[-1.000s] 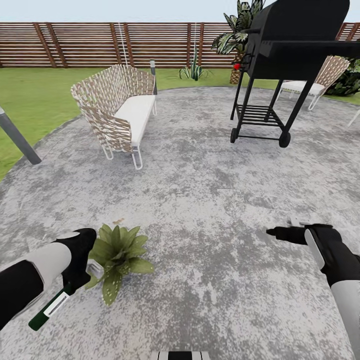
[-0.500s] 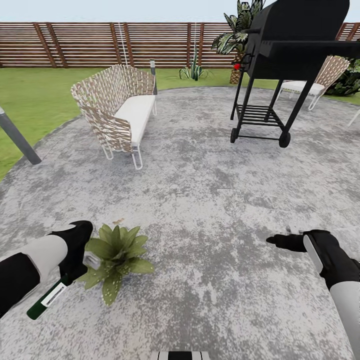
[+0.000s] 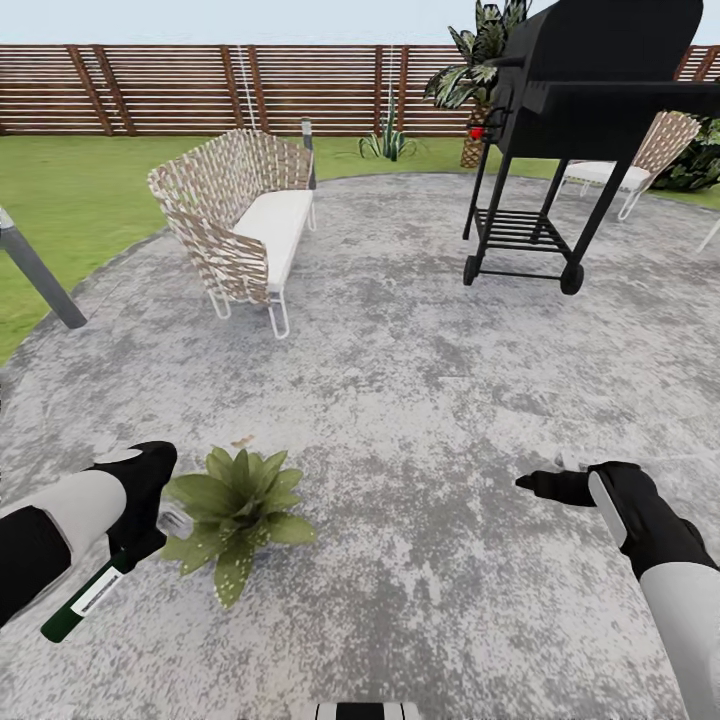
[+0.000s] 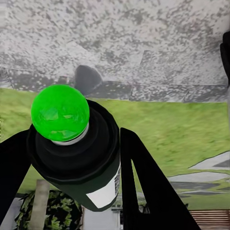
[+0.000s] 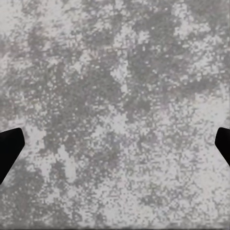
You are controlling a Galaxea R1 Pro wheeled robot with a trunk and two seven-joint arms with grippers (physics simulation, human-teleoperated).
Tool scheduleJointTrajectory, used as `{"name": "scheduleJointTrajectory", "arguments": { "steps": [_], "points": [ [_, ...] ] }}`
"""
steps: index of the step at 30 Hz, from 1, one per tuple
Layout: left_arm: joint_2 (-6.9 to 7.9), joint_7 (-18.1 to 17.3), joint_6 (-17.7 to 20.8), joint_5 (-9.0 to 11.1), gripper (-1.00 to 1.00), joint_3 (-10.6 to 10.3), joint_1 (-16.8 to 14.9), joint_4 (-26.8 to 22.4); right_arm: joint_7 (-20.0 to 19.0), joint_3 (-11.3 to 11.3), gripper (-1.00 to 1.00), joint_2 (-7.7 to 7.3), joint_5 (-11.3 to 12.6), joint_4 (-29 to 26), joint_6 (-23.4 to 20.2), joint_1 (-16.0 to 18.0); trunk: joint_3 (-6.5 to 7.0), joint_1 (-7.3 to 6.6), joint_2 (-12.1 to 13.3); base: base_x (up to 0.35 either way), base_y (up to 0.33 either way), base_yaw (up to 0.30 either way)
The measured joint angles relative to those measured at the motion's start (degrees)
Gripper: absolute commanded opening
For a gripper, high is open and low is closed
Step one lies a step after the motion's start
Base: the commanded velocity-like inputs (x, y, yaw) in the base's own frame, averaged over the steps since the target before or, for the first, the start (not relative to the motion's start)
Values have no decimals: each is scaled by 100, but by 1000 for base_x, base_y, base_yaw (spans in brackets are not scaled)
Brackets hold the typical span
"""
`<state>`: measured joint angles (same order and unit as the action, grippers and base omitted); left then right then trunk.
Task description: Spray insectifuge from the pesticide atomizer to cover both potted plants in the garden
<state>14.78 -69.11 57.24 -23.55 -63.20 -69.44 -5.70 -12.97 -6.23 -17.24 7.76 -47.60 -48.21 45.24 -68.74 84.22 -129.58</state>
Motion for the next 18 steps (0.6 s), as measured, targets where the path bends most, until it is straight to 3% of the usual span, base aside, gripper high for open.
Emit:
{"name": "scheduleJointTrajectory", "arguments": {
  "steps": [14, 18],
  "points": [
    [-39, 1, 1, 2, -100, 13, -120, -1, -9, -1, 100, 1, 3, 1, -2, 0, 0, 0, 0, -1, 5, 0],
    [-52, 1, 0, 4, -100, 12, -320, -1, -9, -3, 100, 1, 8, 1, -2, 0, 0, 0, 0, 0, 0, 0]
  ]
}}
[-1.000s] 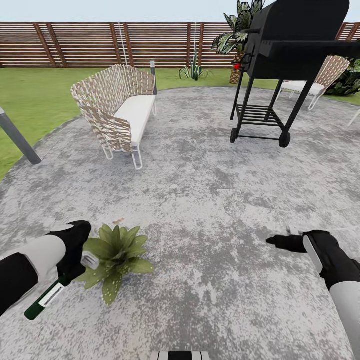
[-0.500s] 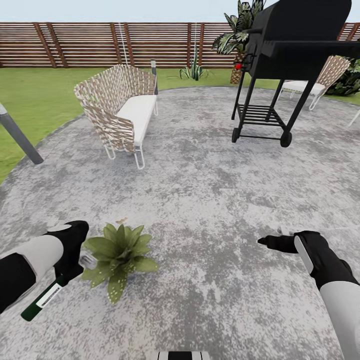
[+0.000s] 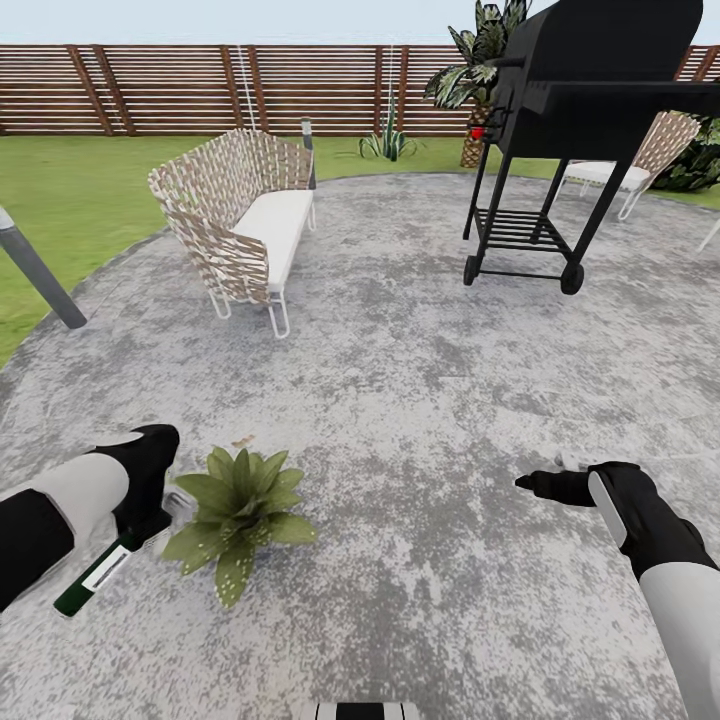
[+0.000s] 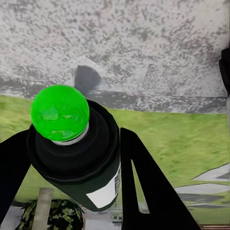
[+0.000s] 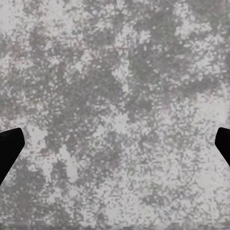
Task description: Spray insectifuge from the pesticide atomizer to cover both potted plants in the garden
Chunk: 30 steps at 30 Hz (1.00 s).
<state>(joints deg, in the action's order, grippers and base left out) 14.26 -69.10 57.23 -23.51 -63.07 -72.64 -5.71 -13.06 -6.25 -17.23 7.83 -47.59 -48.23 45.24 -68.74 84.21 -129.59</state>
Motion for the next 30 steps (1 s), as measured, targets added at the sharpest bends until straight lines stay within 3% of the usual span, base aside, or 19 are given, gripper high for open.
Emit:
{"name": "scheduleJointTrajectory", "arguments": {
  "steps": [4, 13, 22, 30],
  "points": [
    [0, 0, 2, -2, -100, -5, -138, 0, 0, -1, 100, 0, -2, 0, 0, 0, 0, 0, 0, 0, 0, 0],
    [30, -9, 3, 6, -100, -11, 259, 2, 4, -7, 100, -1, 2, 5, 0, -2, 0, 0, 0, 0, 19, -81],
    [34, -10, 1, 0, -100, -14, 293, 3, 1, -14, 100, -1, 3, 244, 4, -1, 0, 0, 0, 0, 234, -102],
    [34, -1, 0, 2, -100, -10, 293, 2, -6, 1, 100, 6, 5, 252, -1, -2, 0, 0, 0, 0, 46, -203]
  ]
}}
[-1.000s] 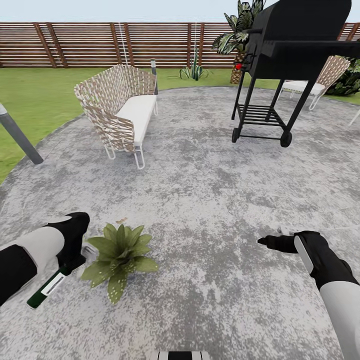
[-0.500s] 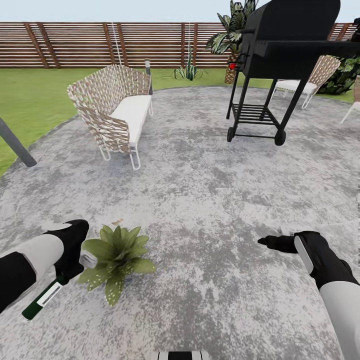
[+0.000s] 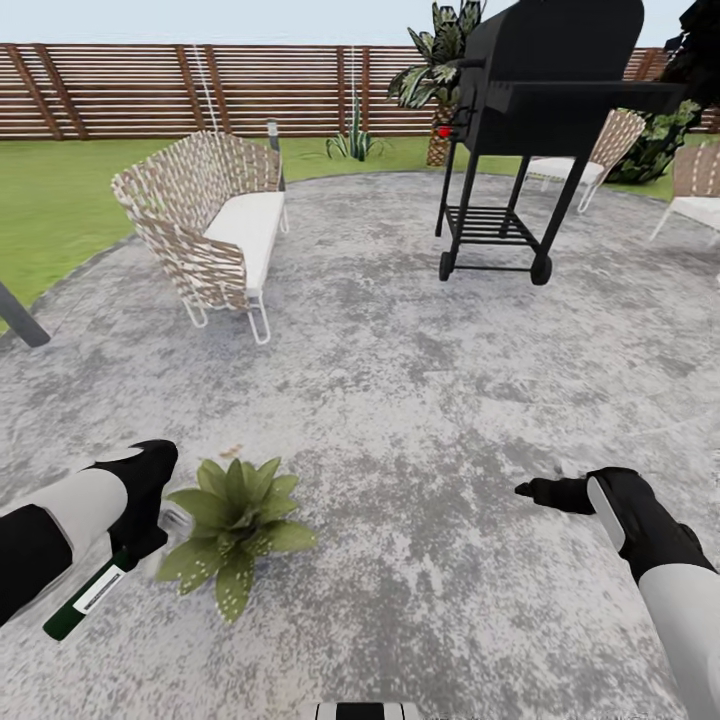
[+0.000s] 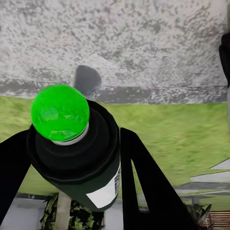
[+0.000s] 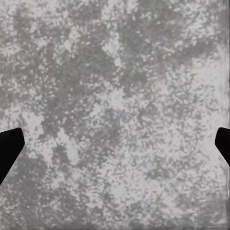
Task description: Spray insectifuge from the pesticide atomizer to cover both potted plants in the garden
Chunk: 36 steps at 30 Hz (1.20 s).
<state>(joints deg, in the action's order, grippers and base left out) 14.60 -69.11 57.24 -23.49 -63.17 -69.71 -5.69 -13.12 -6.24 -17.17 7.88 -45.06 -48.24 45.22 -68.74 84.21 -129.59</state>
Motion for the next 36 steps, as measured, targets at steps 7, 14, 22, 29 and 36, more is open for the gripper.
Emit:
{"name": "scheduleJointTrajectory", "arguments": {
  "steps": [7, 14, 22, 29, 36],
  "points": [
    [-16, 0, 1, -3, -100, -42, 0, 1, -2, -18, 100, -4, -2, 4, 5, 1, 0, 0, 0, 0, 230, -141],
    [-14, 1, 1, -2, -100, -74, -9, 1, 6, -28, 100, -8, 0, 13, 3, 0, 0, 0, 0, -8, 89, -166],
    [-16, 0, 2, 1, -100, -78, -8, 1, 5, -32, 100, -7, 0, 232, 5, 1, 0, 0, 0, -16, 267, -75],
    [-27, -4, 1, -1, -100, -85, 3, -2, 5, -33, 100, -6, -3, 257, 2, 2, 0, 0, 0, 0, 65, -2],
    [-34, -8, 2, 4, -100, -82, 2, 1, 7, -33, 100, -8, 0, 264, 2, 0, 0, 0, 0, 0, 46, -209]
  ]
}}
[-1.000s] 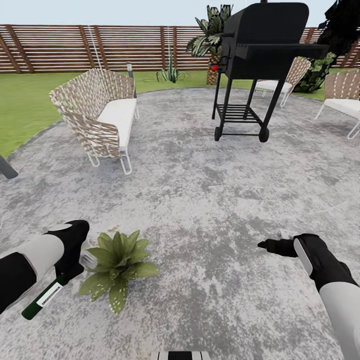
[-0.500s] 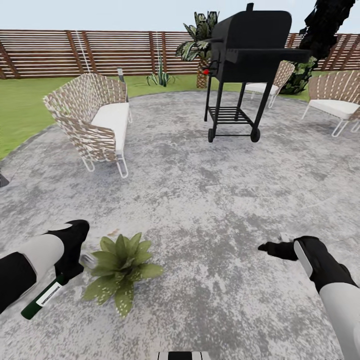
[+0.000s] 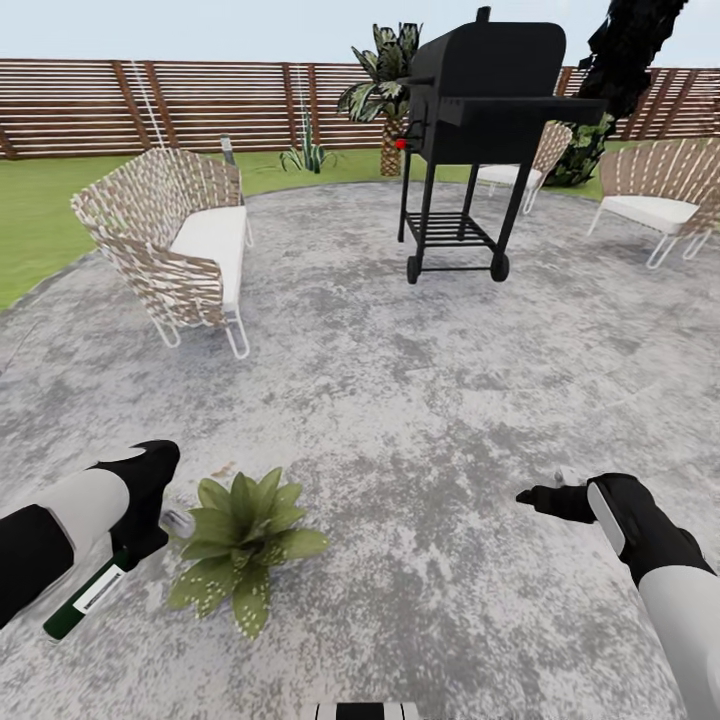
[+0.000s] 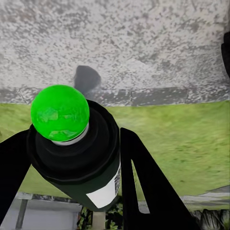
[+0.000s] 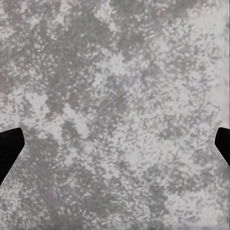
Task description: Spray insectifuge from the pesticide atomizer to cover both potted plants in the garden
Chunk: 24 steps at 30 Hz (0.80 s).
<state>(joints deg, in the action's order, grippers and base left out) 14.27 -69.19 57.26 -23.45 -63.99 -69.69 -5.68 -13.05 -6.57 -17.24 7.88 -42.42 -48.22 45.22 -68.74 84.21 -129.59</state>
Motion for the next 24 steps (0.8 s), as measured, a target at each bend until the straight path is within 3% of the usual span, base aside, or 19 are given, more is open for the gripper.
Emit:
{"name": "scheduleJointTrajectory", "arguments": {
  "steps": [7, 18, 24],
  "points": [
    [-10, -1, 0, -2, -100, -6, 6, 1, 0, 1, 100, 1, -3, 7, 3, 1, 0, 0, 0, 0, 251, -174],
    [-8, -9, 0, 2, -100, 8, 8, -2, -1, -1, 100, 1, -7, 5, 1, 2, 0, 0, 0, 0, 42, -10],
    [-11, -3, 0, -1, -100, 3, 6, 1, 0, 1, 100, 0, 1, 7, 3, 0, 13, 0, 0, 0, 236, -216]
  ]
}}
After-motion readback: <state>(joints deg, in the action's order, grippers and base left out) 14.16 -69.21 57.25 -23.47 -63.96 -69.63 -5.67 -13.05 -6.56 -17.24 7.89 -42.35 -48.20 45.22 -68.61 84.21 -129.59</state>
